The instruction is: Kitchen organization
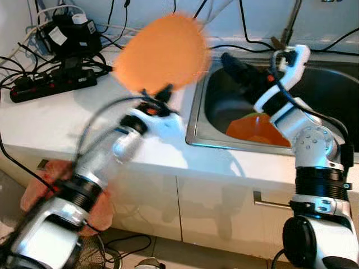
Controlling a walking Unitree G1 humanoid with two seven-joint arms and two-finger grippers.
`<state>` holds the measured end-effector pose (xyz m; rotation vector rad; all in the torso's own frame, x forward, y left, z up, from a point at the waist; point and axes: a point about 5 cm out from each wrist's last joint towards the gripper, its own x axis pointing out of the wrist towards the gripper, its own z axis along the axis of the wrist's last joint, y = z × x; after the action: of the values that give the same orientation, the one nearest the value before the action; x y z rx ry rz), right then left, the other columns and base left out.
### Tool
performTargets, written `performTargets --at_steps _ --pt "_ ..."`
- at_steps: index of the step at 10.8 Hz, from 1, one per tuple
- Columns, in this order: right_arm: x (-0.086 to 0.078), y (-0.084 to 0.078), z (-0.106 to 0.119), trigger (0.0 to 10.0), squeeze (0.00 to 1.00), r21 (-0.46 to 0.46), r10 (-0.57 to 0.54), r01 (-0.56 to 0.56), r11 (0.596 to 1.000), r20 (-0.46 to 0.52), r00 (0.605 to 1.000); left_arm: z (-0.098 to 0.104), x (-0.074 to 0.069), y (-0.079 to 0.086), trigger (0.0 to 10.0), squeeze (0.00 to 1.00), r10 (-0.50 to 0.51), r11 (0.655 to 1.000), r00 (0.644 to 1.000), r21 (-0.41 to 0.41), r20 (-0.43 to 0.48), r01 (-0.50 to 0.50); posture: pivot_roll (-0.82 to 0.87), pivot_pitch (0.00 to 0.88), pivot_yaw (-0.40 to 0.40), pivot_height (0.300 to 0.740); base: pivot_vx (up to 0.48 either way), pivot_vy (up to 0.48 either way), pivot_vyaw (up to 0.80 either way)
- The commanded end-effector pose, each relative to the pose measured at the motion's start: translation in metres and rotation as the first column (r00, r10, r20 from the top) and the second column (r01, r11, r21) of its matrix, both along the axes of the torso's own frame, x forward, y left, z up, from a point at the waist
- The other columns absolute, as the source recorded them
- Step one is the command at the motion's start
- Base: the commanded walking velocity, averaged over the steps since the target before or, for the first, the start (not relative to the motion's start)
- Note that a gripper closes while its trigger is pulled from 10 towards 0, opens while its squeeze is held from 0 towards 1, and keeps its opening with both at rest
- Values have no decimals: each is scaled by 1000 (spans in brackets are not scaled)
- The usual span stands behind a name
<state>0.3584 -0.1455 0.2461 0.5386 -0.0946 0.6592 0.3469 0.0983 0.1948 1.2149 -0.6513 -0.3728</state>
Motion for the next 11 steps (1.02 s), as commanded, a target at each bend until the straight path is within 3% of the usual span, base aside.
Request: performTargets --at_steps 1,3,5,8,11 --pt "-4 7 1 10000 0 3 45 -45 999 6 999 15 -3 -5 0 0 -28 999 996 -27 88 31 181 10 79 740 0 0 0" --pt "-4 16 1 10000 0 -1 83 -83 997 -8 997 14 -12 -20 0 0 -92 995 988 -25 121 96 181 9 79 740 0 0 0" --pt "-3 20 0 10000 0 -32 109 -109 994 -14 994 8 -20 -24 0 0 -146 989 979 11 141 146 181 11 77 740 0 0 0" --pt "4 18 8 10000 0 -32 96 -97 995 -42 995 0 -31 -15 0 0 -189 982 963 51 190 182 184 17 59 740 0 0 0" --pt "6 21 7 10000 0 -30 126 -131 991 -139 982 3 -35 -3 0 0 -210 977 948 76 240 198 189 24 48 740 0 0 0"
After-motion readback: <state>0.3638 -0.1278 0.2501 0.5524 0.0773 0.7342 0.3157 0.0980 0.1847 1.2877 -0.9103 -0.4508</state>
